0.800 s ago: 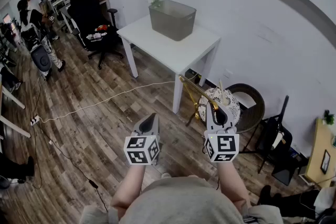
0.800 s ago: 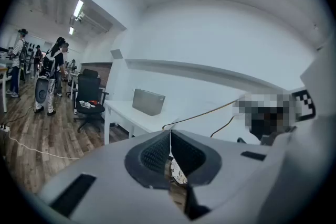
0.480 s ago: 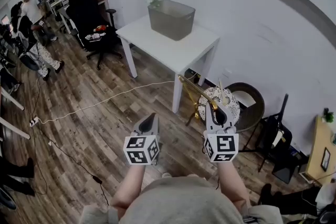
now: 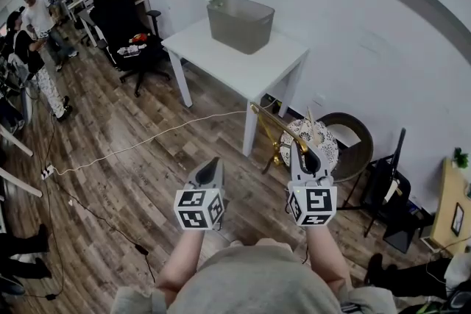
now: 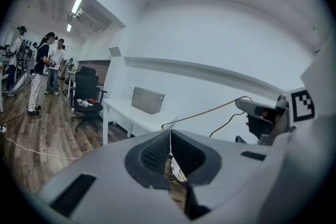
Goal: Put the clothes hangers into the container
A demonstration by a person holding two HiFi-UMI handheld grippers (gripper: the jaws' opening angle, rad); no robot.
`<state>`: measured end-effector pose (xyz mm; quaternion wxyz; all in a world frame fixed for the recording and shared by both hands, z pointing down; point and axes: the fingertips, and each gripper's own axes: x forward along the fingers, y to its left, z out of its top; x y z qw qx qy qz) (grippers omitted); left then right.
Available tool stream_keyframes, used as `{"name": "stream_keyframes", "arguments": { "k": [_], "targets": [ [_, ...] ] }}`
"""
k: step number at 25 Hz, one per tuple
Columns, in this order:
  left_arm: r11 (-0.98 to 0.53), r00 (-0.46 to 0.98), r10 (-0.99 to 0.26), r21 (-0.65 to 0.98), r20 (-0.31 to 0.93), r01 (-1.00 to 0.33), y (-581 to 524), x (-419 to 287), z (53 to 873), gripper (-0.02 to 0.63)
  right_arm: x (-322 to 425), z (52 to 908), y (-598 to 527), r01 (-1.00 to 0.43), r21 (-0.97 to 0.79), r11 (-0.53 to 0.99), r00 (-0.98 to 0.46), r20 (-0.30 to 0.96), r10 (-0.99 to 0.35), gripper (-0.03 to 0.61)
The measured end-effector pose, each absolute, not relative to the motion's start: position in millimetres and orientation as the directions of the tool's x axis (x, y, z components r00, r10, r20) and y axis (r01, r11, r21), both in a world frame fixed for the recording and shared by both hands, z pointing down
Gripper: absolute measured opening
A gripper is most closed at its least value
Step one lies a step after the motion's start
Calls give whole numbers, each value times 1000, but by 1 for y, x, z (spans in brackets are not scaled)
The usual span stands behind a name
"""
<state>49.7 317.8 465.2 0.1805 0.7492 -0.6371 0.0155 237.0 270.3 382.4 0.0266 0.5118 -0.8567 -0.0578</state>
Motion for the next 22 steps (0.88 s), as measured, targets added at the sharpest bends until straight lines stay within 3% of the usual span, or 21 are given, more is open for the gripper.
{"name": "stream_keyframes", "arguments": {
  "k": [22],
  "targets": [
    [-115,183,-947,254,264,-960,255,25,475,9,218,372,198,-878,130,460,-468,-39,-883,38]
  ]
}}
